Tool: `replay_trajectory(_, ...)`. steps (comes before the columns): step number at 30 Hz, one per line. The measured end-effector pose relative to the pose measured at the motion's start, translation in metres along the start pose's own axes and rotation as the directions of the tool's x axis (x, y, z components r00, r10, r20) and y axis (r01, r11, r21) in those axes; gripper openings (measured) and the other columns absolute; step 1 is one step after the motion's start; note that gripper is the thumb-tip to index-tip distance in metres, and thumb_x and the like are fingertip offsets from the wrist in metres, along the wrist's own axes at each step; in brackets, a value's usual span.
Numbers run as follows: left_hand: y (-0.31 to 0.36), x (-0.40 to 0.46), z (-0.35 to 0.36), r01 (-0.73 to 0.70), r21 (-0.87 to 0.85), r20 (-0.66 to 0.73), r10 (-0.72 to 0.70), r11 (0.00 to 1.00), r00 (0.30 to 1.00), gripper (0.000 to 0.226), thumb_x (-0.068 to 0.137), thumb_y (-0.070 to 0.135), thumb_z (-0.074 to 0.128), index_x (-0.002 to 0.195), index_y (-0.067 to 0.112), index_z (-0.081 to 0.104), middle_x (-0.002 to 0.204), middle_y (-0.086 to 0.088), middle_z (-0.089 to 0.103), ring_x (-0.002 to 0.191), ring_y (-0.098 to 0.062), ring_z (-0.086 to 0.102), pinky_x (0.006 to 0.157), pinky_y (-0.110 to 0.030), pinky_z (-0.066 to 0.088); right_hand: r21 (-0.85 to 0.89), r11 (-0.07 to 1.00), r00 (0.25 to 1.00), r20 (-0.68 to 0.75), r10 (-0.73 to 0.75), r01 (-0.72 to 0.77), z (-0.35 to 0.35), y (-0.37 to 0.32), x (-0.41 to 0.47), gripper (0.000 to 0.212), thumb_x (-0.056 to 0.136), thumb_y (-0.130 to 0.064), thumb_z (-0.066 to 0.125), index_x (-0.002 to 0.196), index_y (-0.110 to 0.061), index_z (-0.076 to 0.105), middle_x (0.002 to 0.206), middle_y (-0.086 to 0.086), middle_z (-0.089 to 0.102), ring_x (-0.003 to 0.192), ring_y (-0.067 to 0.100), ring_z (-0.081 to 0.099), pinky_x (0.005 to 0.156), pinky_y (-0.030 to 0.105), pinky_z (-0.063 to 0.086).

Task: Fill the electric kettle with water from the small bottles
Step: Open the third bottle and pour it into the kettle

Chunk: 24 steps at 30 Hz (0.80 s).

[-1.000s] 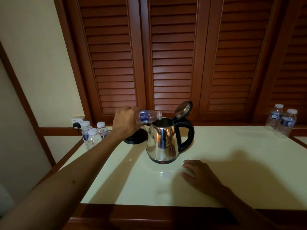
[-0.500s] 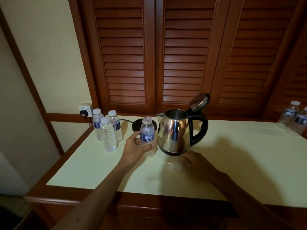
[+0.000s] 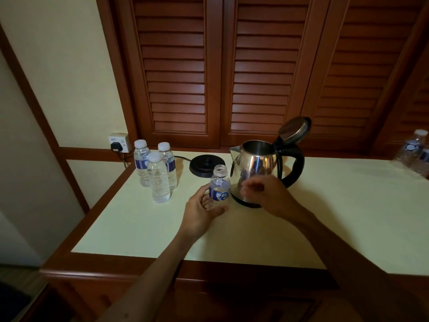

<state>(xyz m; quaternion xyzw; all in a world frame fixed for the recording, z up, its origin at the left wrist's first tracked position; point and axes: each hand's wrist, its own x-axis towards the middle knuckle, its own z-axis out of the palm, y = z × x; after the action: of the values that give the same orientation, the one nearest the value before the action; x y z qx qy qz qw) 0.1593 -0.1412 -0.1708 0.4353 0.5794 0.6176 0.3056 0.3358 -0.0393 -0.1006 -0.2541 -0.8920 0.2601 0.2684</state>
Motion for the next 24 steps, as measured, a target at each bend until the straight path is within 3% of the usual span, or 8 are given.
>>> replay_trajectory(2, -0.002, 0.001, -0.001, -0.014, 0.019, -0.009, 0.014, 1.0, 1.0, 0.067, 0.073, 0.001, 0.084, 0.131, 0.021, 0.058, 0.109, 0.005, 0.074, 0.102, -0.015, 0.07, 0.081, -0.025, 0.057, 0.047, 0.993, 0.991, -0.077, -0.107, 0.111, -0.007, -0.021, 0.016, 0.022, 0.088, -0.02, 0.062, 0.106, -0.008, 0.068, 0.096, -0.007, 0.065, 0.084, -0.01, 0.06, 0.075, 0.009, 0.047)
replay_trajectory(4, -0.003, 0.002, -0.002, -0.04, 0.053, -0.009, 0.041, 0.998, 0.999, 0.068, 0.073, 0.002, 0.084, 0.133, 0.021, 0.058, 0.11, 0.007, 0.074, 0.103, -0.012, 0.069, 0.083, -0.025, 0.057, 0.083, 0.991, 0.992, -0.081, -0.094, 0.101, -0.013, -0.042, 0.029, 0.022, 0.089, -0.016, 0.063, 0.11, -0.013, 0.068, 0.097, -0.013, 0.063, 0.085, -0.012, 0.058, 0.073, 0.006, 0.045)
replay_trajectory(6, -0.004, 0.002, -0.002, -0.072, 0.093, -0.007, 0.072, 0.993, 0.997, 0.069, 0.073, 0.005, 0.085, 0.134, 0.021, 0.058, 0.112, 0.007, 0.073, 0.103, -0.011, 0.069, 0.086, -0.025, 0.057, 0.003, 0.994, 0.992, -0.056, -0.111, 0.111, -0.014, -0.056, 0.041, 0.028, 0.087, -0.017, 0.065, 0.116, -0.019, 0.067, 0.101, -0.014, 0.061, 0.089, -0.005, 0.057, 0.074, 0.01, 0.045)
replay_trajectory(9, -0.006, 0.002, -0.004, -0.097, 0.136, -0.006, 0.099, 0.986, 0.995, 0.068, 0.075, 0.011, 0.085, 0.135, 0.024, 0.056, 0.117, 0.009, 0.071, 0.105, -0.008, 0.067, 0.087, -0.022, 0.056, -0.1, 0.989, 0.994, 0.025, -0.106, 0.108, -0.01, -0.065, 0.053, 0.038, 0.084, -0.015, 0.069, 0.122, -0.019, 0.064, 0.111, -0.004, 0.063, 0.096, 0.008, 0.058, 0.076, 0.017, 0.045)
replay_trajectory(14, -0.008, 0.001, -0.006, -0.124, 0.162, 0.011, 0.124, 0.979, 0.992, 0.067, 0.078, 0.016, 0.083, 0.138, 0.023, 0.055, 0.118, 0.007, 0.071, 0.106, -0.012, 0.067, 0.09, -0.025, 0.056, -0.217, 0.961, 0.976, 0.172, -0.136, 0.172, -0.015, -0.074, 0.063, 0.034, 0.084, -0.01, 0.069, 0.117, -0.012, 0.067, 0.12, 0.004, 0.065, 0.1, 0.012, 0.058, 0.087, 0.028, 0.048)
replay_trajectory(17, -0.01, 0.002, -0.007, -0.132, 0.172, 0.009, 0.133, 0.976, 0.991, 0.065, 0.077, 0.017, 0.084, 0.136, 0.025, 0.057, 0.111, 0.004, 0.073, 0.098, -0.016, 0.068, 0.084, -0.024, 0.056, -0.274, 0.935, 0.956, 0.248, -0.157, 0.225, -0.021, -0.079, 0.065, 0.033, 0.085, -0.008, 0.066, 0.118, -0.006, 0.066, 0.125, 0.008, 0.063, 0.111, 0.016, 0.057, 0.095, 0.025, 0.041)
replay_trajectory(20, -0.011, 0.003, -0.007, -0.129, 0.178, 0.019, 0.128, 0.975, 0.992, 0.064, 0.077, 0.018, 0.083, 0.136, 0.023, 0.057, 0.113, 0.006, 0.072, 0.101, -0.013, 0.069, 0.088, -0.026, 0.056, -0.305, 0.907, 0.923, 0.34, -0.182, 0.291, -0.024, -0.084, 0.066, 0.031, 0.089, -0.008, 0.061, 0.12, -0.005, 0.064, 0.126, 0.007, 0.063, 0.118, 0.016, 0.055, 0.102, 0.03, 0.041)
replay_trajectory(24, -0.011, 0.004, -0.007, -0.112, 0.187, 0.03, 0.108, 0.976, 0.994, 0.067, 0.078, 0.021, 0.083, 0.139, 0.023, 0.054, 0.119, 0.007, 0.07, 0.107, -0.01, 0.067, 0.093, -0.027, 0.056, -0.362, 0.874, 0.884, 0.445, -0.145, 0.325, -0.029, -0.089, 0.069, 0.028, 0.09, -0.006, 0.057, 0.117, 0.0, 0.065, 0.122, 0.012, 0.064, 0.115, 0.022, 0.057, 0.099, 0.035, 0.044)
